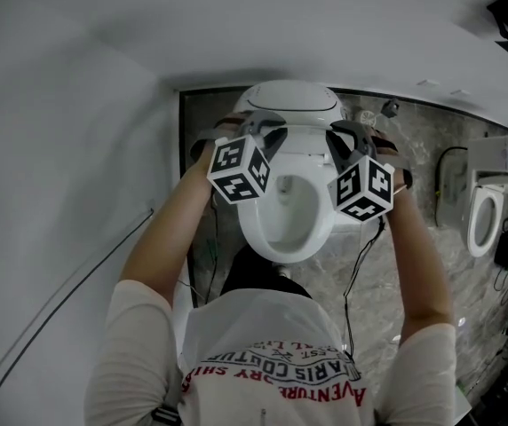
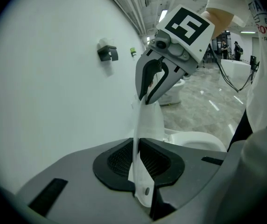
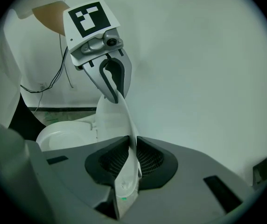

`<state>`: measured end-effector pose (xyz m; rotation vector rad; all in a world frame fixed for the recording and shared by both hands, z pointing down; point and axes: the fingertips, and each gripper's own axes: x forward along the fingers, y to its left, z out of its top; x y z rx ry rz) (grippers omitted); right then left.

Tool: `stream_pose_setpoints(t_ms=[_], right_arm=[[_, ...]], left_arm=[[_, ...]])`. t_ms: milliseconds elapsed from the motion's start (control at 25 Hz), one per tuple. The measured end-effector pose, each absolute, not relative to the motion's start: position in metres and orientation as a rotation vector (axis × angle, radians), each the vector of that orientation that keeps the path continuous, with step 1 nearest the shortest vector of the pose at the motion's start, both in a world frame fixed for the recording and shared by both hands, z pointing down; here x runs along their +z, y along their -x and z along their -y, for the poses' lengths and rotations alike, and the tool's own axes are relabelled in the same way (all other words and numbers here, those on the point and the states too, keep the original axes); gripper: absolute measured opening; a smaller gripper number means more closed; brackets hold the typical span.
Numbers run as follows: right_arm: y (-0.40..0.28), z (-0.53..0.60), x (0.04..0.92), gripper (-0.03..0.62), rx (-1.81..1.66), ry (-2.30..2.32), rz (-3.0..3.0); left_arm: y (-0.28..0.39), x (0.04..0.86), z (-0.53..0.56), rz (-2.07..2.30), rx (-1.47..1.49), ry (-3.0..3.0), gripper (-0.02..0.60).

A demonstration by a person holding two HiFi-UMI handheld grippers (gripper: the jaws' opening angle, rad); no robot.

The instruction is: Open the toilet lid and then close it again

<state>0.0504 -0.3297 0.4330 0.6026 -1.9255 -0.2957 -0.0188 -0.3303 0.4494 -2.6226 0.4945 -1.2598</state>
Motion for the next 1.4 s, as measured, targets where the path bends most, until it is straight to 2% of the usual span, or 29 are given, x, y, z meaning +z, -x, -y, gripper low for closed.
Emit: stream_pose_setpoints(t_ms=[680, 1400], right_arm=[[-0.048, 0.210, 0.438, 0.041, -0.355, -0.565, 1.975], [-0.050, 0.070, 0.493, 0.038, -0.450, -0.504, 1.954]], left_arm=[[0.021, 0.455, 0.216, -0.543, -1.230, 2.570, 0.043], [0.020, 0.505, 0.082, -0.617, -1.213, 2.522, 0.061]])
